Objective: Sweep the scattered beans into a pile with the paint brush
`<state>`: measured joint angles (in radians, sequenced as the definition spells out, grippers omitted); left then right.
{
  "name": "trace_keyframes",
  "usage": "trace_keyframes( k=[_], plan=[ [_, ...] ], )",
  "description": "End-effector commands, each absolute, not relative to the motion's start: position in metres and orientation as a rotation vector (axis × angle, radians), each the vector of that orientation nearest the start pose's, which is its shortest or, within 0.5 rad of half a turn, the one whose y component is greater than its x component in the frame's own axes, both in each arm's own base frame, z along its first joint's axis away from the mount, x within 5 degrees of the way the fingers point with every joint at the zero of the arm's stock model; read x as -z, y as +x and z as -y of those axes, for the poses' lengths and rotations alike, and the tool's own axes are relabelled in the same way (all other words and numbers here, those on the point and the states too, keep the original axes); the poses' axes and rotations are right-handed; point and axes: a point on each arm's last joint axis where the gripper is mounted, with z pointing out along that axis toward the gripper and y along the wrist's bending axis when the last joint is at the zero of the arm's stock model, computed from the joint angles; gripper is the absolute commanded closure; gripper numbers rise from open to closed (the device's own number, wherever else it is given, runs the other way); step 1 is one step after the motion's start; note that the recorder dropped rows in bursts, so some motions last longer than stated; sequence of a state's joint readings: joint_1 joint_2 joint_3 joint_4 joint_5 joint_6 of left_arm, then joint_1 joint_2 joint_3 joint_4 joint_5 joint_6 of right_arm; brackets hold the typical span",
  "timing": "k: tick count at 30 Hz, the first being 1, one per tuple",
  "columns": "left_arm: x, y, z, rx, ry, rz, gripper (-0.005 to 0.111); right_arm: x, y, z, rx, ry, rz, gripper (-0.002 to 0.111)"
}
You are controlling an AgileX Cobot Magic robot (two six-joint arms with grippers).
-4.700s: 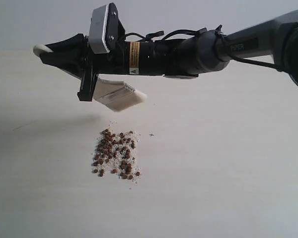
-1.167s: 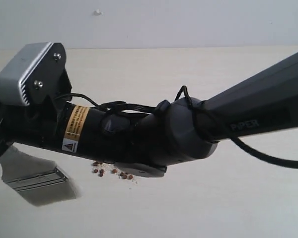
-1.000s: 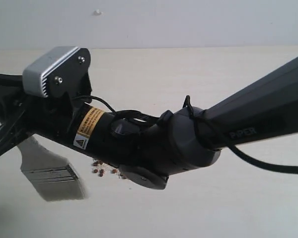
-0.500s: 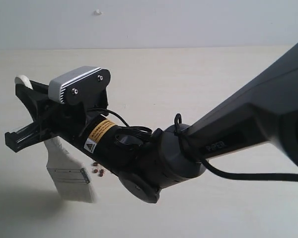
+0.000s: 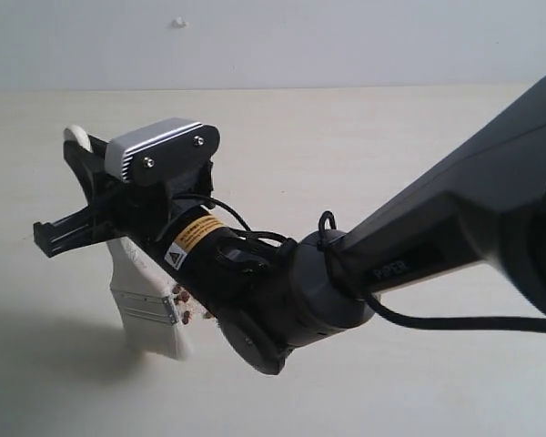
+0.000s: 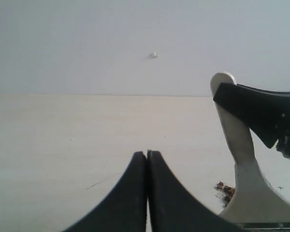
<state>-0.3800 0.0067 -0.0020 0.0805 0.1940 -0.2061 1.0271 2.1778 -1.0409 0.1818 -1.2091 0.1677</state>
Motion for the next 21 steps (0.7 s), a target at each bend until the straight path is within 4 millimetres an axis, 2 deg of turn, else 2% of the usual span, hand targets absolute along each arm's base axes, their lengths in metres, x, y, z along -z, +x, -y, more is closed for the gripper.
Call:
trace_keyframes(
  k=[1,8,12,21],
  plan=[
    [-0.196,0.053,0.02,0.37,0.197,-1.681,0.107,-0.129,0.243,-0.351,-0.876,-0.32,-1.464,0.108],
    [-0.196,0.053,0.02,0.37,0.197,-1.681,0.107,-0.118,0.255,-0.36,-0.856,-0.246,-1.47,0.108],
    [-0.196,0.053,0.02,0.37,0.197,-1.681,0.107,-0.115,0.275,-0.345,-0.801,-0.192,-1.48,0.108],
    [-0.196,0.053,0.02,0.37,0.197,-1.681,0.107,-0.115,0.292,-0.33,-0.674,-0.209,-1.466,0.108]
  ],
)
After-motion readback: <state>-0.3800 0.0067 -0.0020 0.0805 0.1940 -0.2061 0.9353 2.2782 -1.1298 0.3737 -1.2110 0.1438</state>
